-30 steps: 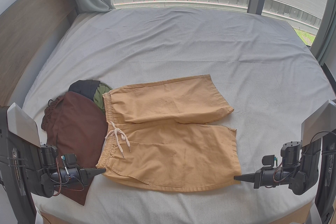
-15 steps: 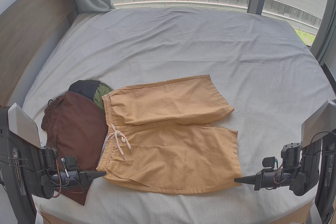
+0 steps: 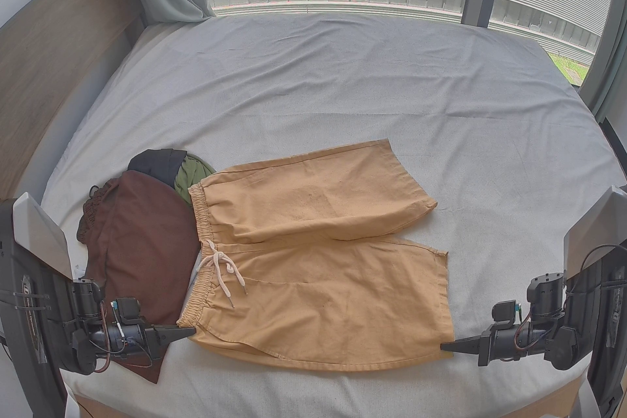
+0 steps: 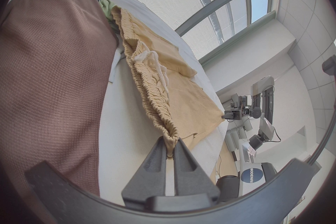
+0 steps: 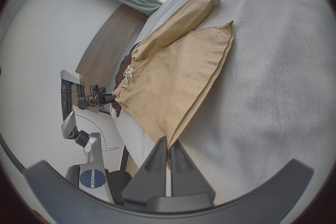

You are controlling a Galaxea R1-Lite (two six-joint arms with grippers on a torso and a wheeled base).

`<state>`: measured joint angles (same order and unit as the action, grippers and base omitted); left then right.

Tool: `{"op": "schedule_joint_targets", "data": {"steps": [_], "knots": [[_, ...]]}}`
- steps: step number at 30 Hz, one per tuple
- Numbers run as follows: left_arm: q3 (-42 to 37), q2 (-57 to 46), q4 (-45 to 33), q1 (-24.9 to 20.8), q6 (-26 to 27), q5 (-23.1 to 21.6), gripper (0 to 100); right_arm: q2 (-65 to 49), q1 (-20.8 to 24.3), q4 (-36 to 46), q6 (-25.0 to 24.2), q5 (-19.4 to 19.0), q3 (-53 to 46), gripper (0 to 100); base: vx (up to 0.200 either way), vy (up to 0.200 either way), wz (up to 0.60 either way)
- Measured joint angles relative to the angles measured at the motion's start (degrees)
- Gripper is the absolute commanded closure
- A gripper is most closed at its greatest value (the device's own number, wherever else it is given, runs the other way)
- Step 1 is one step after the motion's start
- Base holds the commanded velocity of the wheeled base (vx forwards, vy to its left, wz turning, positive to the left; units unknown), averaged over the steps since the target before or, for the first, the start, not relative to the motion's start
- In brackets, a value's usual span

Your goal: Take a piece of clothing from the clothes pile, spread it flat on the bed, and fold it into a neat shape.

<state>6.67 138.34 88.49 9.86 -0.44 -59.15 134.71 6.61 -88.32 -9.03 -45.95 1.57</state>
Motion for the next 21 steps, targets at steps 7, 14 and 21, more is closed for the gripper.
{"op": "schedule_joint_targets", "data": {"steps": [7, 14, 21], "knots": [[-1.44, 0.06, 0.02, 0.22, 2.29, -1.67, 100, 0.09, -0.09, 0.07, 2.47, -0.06, -0.52, 100, 0.000, 0.000, 0.00], [-3.17, -0.24, 0.00, 0.39, 2.51, -4.13, 100, 0.20, -0.07, 0.09, 2.55, -0.30, -0.56, 100, 0.000, 0.000, 0.00], [-3.23, -0.39, 0.02, 0.83, 4.11, -4.88, 100, 0.00, -0.09, 0.05, 2.41, -0.59, -0.56, 100, 0.000, 0.000, 0.00]]}}
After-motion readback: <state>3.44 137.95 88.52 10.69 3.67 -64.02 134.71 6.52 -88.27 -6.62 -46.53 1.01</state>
